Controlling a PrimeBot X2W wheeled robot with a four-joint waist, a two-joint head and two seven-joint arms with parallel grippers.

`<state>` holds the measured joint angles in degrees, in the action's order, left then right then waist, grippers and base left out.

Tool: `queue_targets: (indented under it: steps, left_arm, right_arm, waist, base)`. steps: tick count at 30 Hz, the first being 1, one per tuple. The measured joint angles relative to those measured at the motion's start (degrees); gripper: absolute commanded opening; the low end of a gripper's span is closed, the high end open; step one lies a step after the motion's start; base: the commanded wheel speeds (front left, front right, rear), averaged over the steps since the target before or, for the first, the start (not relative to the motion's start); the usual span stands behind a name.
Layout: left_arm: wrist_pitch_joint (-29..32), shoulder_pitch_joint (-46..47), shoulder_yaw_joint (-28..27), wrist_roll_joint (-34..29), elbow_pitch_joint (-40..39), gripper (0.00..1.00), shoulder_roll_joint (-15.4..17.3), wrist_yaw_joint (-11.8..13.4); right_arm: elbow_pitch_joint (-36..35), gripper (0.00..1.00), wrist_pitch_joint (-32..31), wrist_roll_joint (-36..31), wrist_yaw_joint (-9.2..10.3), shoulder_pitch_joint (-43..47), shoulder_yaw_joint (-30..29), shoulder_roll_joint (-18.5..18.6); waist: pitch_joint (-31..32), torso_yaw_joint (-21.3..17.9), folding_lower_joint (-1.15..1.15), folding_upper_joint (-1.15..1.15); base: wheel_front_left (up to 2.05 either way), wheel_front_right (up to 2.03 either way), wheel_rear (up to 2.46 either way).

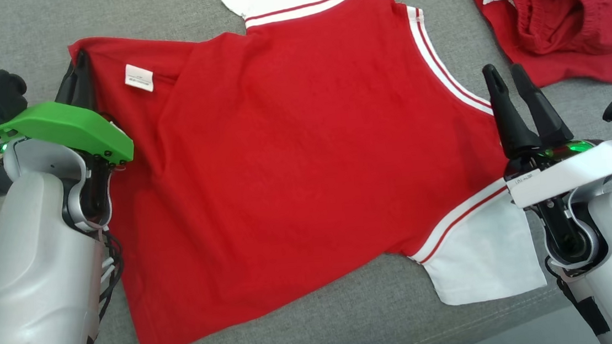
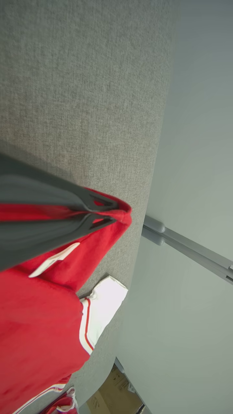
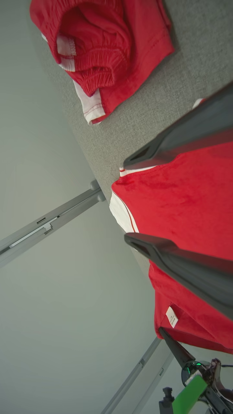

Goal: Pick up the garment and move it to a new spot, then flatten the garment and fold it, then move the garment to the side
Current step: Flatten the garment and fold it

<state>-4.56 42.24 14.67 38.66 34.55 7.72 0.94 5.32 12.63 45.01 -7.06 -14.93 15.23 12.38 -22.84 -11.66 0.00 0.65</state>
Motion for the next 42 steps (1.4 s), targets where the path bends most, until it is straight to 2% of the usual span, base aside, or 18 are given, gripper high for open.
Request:
queue_targets:
  steps: [5,9,24,38,39,40,41,42]
  left_arm:
    - [-1.0,-1.0,-1.1,0.5,0.7,0.00,0.4,-0.2]
    - [-1.0,-1.9,-2.0,0.5,2.0,0.00,2.1,0.0]
    - [-3.4,-1.9,-9.2,3.8,3.9,0.00,4.1,3.1]
    - [-2.1,0.0,-7.3,1.8,6.1,0.01,6.2,4.1]
    - [-2.1,0.0,-7.3,1.8,6.1,0.33,6.2,4.1]
    - [-2.4,0.3,-7.3,1.6,6.2,0.81,6.3,4.1]
    - [-2.8,0.3,-7.4,1.5,6.3,1.00,6.5,4.1]
    - [-2.8,0.4,-7.4,1.4,6.6,1.00,6.6,4.1]
  right_arm:
    - [0.5,1.00,0.2,0.4,0.00,0.2,-1.5,0.5]
    - [0.6,1.00,0.3,0.4,0.00,0.2,-0.9,0.1]
    - [1.1,1.00,0.7,0.9,0.00,0.2,-1.1,-0.1]
    - [2.3,1.00,0.8,1.0,0.00,0.2,-0.3,-0.7]
    - [2.3,1.00,0.8,1.0,0.00,0.2,-0.3,-0.7]
    - [2.5,1.00,0.8,1.0,0.00,0.2,-0.3,-0.8]
    - [2.8,1.00,1.0,1.0,0.00,0.2,-0.2,-0.8]
    - [3.0,1.00,1.0,1.0,0.00,0.2,-0.2,-0.9]
  waist:
    - [0.6,1.0,0.00,0.00]
    - [1.0,1.5,0.00,0.00]
    - [1.5,1.0,0.00,0.00]
    - [0.8,0.2,0.00,0.00]
    - [0.8,0.2,0.00,0.00]
    - [0.8,0.1,0.00,0.00]
    - [0.8,0.0,0.00,0.00]
    - [0.8,-0.2,-0.01,0.00]
  base:
    - [0.00,0.00,0.00]
    - [0.00,0.00,0.00]
    - [0.00,0.00,0.00]
    - [0.00,0.00,0.00]
    - [0.00,0.00,0.00]
    - [0.00,0.00,0.00]
    - [0.00,0.00,0.00]
    - [0.00,0.00,0.00]
